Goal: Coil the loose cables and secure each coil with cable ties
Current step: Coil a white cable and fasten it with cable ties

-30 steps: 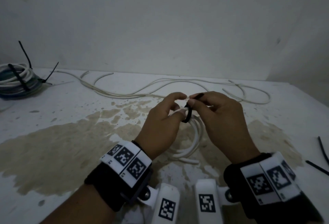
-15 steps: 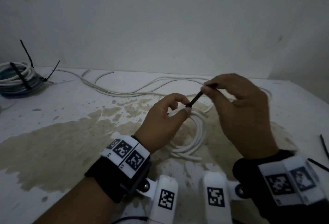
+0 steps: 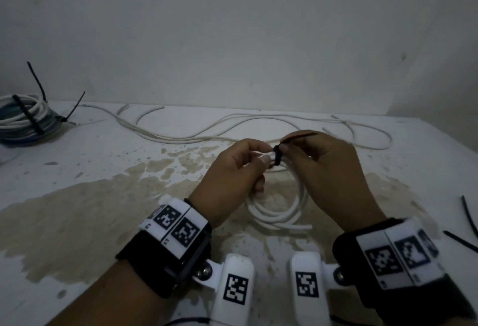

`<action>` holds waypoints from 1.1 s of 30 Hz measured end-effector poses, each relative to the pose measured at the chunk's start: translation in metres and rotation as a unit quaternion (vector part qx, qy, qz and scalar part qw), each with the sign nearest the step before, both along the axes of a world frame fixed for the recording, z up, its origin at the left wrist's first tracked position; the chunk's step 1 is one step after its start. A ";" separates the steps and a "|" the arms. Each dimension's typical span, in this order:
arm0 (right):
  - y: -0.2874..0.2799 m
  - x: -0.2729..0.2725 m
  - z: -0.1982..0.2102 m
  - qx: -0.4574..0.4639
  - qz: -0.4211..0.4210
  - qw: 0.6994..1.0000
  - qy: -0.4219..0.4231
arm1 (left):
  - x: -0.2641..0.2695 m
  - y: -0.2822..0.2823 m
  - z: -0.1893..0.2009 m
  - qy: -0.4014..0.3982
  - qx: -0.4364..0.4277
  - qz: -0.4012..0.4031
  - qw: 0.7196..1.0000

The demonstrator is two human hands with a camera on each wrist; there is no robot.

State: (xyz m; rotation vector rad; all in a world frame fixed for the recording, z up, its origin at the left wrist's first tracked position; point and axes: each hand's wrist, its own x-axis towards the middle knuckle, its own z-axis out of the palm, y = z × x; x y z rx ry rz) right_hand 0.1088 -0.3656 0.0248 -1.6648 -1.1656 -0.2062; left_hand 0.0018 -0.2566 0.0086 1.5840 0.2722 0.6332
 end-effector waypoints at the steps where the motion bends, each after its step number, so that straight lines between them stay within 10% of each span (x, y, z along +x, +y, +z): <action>1: 0.000 0.000 -0.001 0.014 -0.009 1.000 -0.016 | 0.000 0.000 0.000 0.003 0.029 0.010 1.000; 19: 0.000 -0.004 -0.001 -0.002 -0.032 0.990 -0.138 | 0.000 -0.003 -0.001 0.041 0.187 0.054 0.980; 24: -0.005 -0.006 0.011 -0.158 0.049 0.986 0.019 | -0.012 0.006 0.013 0.072 0.064 0.002 0.995; 33: 0.030 -0.039 0.021 0.039 0.098 0.950 0.292 | -0.061 0.032 0.016 -0.038 -0.312 0.018 0.949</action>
